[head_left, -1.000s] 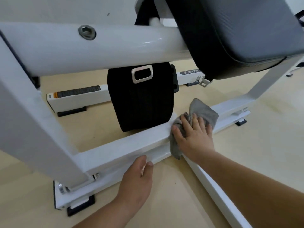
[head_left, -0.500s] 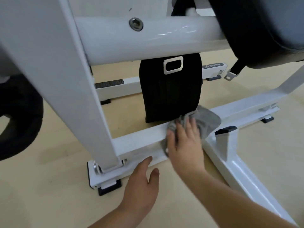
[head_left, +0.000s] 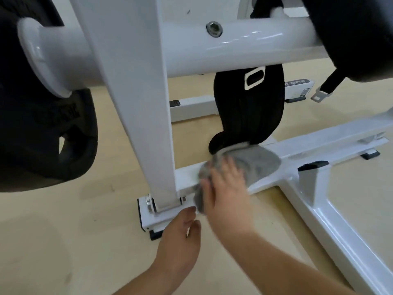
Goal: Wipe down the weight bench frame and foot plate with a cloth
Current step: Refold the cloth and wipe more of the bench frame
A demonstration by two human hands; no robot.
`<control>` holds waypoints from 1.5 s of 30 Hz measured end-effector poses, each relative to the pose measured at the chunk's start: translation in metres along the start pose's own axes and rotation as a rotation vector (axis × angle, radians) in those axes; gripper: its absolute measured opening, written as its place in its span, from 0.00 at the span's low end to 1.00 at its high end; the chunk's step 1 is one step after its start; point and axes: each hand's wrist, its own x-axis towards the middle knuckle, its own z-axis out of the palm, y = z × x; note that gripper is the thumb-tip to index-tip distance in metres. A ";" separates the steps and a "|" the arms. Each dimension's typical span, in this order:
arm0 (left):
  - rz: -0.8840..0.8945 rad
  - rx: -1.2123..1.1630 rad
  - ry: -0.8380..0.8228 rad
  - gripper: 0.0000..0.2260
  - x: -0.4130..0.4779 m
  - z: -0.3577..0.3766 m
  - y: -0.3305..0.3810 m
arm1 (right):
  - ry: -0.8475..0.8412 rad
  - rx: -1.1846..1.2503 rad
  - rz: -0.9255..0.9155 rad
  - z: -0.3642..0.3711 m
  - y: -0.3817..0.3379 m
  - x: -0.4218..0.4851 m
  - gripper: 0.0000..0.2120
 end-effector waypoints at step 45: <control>0.087 0.397 -0.008 0.18 0.013 0.017 -0.024 | -0.201 -0.286 -0.005 0.050 0.135 -0.032 0.30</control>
